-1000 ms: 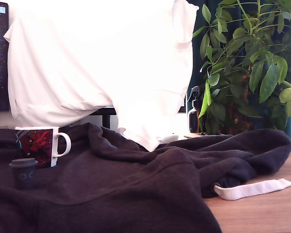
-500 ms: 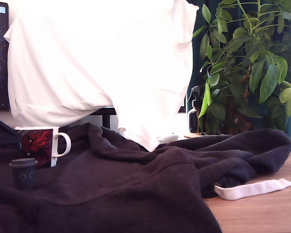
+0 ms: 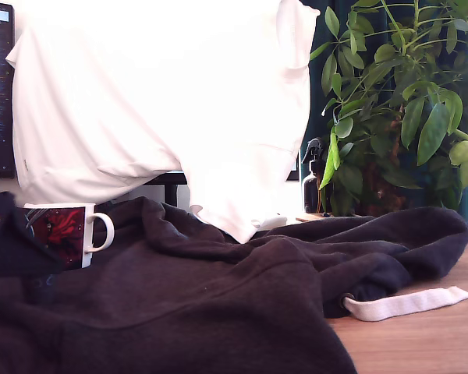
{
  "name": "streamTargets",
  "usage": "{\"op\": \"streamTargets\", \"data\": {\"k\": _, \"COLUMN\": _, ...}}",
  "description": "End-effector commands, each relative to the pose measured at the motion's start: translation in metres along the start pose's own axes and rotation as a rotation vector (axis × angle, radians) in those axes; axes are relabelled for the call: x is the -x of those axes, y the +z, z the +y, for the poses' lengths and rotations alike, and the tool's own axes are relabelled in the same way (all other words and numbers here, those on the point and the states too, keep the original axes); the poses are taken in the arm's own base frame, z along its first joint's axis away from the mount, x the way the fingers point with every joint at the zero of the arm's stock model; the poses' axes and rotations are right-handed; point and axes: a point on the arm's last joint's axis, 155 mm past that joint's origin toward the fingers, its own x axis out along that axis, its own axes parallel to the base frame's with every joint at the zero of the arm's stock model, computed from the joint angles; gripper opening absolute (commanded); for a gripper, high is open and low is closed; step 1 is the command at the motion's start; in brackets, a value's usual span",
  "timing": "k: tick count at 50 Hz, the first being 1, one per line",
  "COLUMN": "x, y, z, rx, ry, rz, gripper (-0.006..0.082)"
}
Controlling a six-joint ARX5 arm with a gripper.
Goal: Pick the grey coffee capsule and place it inside the red coffee cup
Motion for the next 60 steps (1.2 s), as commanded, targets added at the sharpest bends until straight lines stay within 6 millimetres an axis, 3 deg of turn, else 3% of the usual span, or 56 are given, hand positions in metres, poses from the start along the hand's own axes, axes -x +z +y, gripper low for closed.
{"op": "streamTargets", "data": {"k": 1, "x": -0.005, "y": -0.006, "z": -0.001, "rx": 0.0, "ry": -0.01, "rz": 0.023, "gripper": 0.0731}}
{"op": "streamTargets", "data": {"k": 5, "x": -0.011, "y": -0.013, "z": 0.001, "rx": 0.011, "ry": -0.013, "rz": 0.057, "gripper": 0.0723}}
{"op": "streamTargets", "data": {"k": 10, "x": -0.015, "y": -0.022, "z": 0.002, "rx": 0.022, "ry": -0.013, "rz": 0.09, "gripper": 0.0628}}
{"op": "streamTargets", "data": {"k": 13, "x": -0.016, "y": -0.026, "z": 0.003, "rx": 0.027, "ry": -0.012, "rz": 0.103, "gripper": 0.0532}}
{"op": "streamTargets", "data": {"k": 21, "x": -0.016, "y": -0.028, "z": 0.003, "rx": 0.028, "ry": -0.012, "rz": 0.107, "gripper": 0.0118}}
{"op": "streamTargets", "data": {"k": 24, "x": -0.016, "y": -0.027, "z": 0.003, "rx": 0.028, "ry": -0.012, "rz": 0.106, "gripper": 0.0043}}
{"op": "streamTargets", "data": {"k": 36, "x": -0.017, "y": -0.011, "z": 0.0, "rx": 0.012, "ry": -0.027, "rz": 0.043, "gripper": 0.0031}}
{"op": "streamTargets", "data": {"k": 45, "x": -0.017, "y": 0.021, "z": -0.01, "rx": 0.031, "ry": -0.082, "rz": -0.071, "gripper": 0.0031}}
{"op": "streamTargets", "data": {"k": 60, "x": -0.019, "y": 0.09, "z": -0.007, "rx": -0.069, "ry": -0.071, "rz": -0.269, "gripper": 0.0031}}
